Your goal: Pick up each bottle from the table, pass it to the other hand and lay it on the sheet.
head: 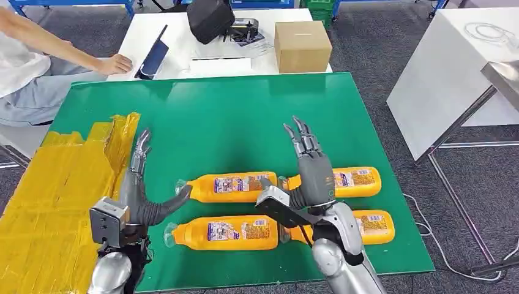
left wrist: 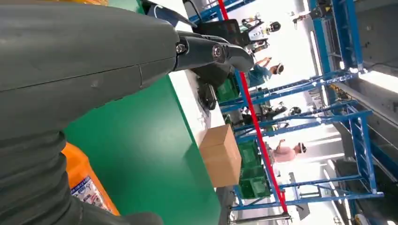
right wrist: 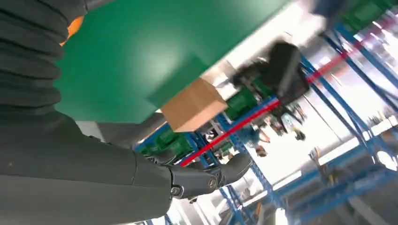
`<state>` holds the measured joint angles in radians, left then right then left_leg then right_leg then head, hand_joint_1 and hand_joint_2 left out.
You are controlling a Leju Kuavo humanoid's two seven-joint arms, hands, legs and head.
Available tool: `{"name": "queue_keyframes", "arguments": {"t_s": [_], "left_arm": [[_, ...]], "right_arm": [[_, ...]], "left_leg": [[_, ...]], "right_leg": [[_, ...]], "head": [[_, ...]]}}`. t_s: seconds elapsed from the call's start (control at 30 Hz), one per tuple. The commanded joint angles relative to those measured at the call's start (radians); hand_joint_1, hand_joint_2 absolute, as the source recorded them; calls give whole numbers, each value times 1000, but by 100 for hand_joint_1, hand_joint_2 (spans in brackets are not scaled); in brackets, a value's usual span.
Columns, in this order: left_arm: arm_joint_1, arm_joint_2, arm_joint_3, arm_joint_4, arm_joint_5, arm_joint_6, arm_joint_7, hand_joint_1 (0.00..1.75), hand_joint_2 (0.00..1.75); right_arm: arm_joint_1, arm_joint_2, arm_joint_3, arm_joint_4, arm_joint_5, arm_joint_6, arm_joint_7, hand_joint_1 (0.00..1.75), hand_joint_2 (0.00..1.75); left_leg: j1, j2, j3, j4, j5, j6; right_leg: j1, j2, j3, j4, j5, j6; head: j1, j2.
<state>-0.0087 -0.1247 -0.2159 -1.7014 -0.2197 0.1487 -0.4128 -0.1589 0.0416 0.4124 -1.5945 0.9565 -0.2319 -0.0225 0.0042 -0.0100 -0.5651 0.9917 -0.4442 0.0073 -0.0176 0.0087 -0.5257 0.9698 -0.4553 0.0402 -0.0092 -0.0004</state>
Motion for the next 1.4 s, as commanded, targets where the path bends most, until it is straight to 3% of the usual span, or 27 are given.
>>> {"name": "queue_keyframes", "arguments": {"t_s": [0.03,0.63,0.97,1.0,1.03,1.1,1.4], "left_arm": [[-18,-12,31,16,2,-12,9,0,175],[-26,-17,27,26,0,-28,12,0,175],[-58,-25,25,55,23,-51,7,0,175],[-66,-25,21,66,28,-54,6,0,175],[-88,-21,3,93,44,-76,5,0,175],[-116,-25,-15,132,45,-71,3,0,175],[-126,-19,-28,141,47,-69,4,0,175]], "right_arm": [[-110,-48,66,174,32,26,26,0,175],[-148,-63,93,235,80,66,61,0,175],[-294,-56,167,509,82,176,36,0,175],[-314,-52,178,550,68,194,23,0,175],[-351,-24,186,642,9,283,-16,0,175],[-401,21,204,781,1,230,-46,0,175],[-436,58,237,863,-6,231,-64,0,175]], "left_leg": [[1,2,3,0,-1,0],[1,2,2,0,-1,0],[2,3,3,0,-1,-1],[1,3,2,0,-1,0],[0,2,2,-1,0,0],[0,2,2,-1,0,0],[1,1,2,0,0,0]], "right_leg": [[2,1,3,-2,0,-2],[2,0,3,-1,0,-2],[3,1,3,-2,1,-3],[2,2,2,-2,1,-2],[1,0,1,-1,1,-1],[0,1,1,-1,1,-1],[1,0,2,-1,0,-1]], "head": [[0,0],[0,0],[0,0],[0,0],[0,0],[0,0],[0,0]]}}
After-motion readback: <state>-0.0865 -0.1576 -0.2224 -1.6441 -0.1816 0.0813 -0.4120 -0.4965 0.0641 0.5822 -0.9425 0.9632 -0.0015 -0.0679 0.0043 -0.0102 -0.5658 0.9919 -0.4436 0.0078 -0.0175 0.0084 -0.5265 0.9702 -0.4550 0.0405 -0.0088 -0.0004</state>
